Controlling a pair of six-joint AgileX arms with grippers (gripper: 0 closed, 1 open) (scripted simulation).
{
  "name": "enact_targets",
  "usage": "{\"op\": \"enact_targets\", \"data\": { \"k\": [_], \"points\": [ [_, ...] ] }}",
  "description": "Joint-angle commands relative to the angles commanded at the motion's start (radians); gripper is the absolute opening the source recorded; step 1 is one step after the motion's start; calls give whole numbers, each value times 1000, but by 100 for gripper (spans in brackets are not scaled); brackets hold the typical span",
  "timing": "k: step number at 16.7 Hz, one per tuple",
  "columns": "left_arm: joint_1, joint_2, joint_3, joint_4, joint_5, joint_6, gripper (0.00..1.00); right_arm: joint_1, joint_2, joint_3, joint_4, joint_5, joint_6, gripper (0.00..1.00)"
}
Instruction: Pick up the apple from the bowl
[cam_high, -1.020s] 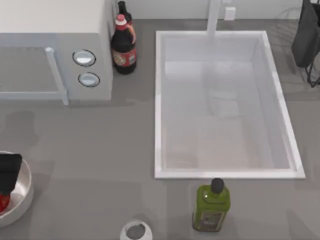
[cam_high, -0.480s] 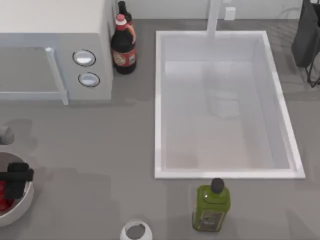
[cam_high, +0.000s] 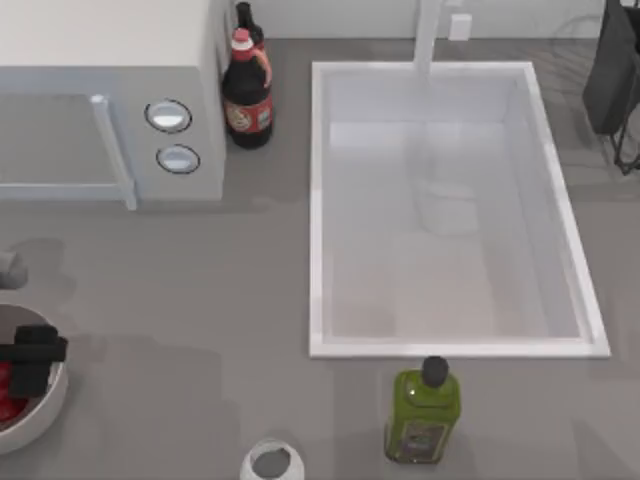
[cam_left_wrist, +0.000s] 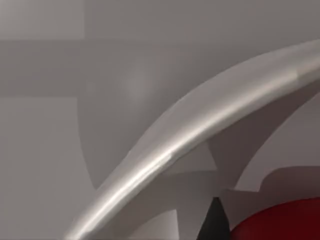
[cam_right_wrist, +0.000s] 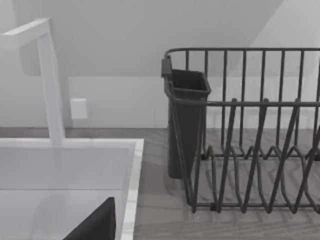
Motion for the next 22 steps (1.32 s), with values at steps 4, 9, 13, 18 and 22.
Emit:
{"op": "enact_targets", "data": {
  "k": [4, 9, 13, 18, 22],
  "points": [
    [0, 0, 0, 0, 0, 0, 47, 0, 0, 0, 0, 0, 0, 100],
    [0, 0, 0, 0, 0, 0, 10, 0, 0, 0, 0, 0, 0, 100],
    [0, 0, 0, 0, 0, 0, 0, 0, 0, 0, 0, 0, 0, 100],
    [0, 0, 0, 0, 0, 0, 0, 0, 0, 0, 0, 0, 0, 100],
    [-8, -77, 99, -77, 9, -5, 0, 0, 0, 0, 0, 0, 0, 100]
  ]
}}
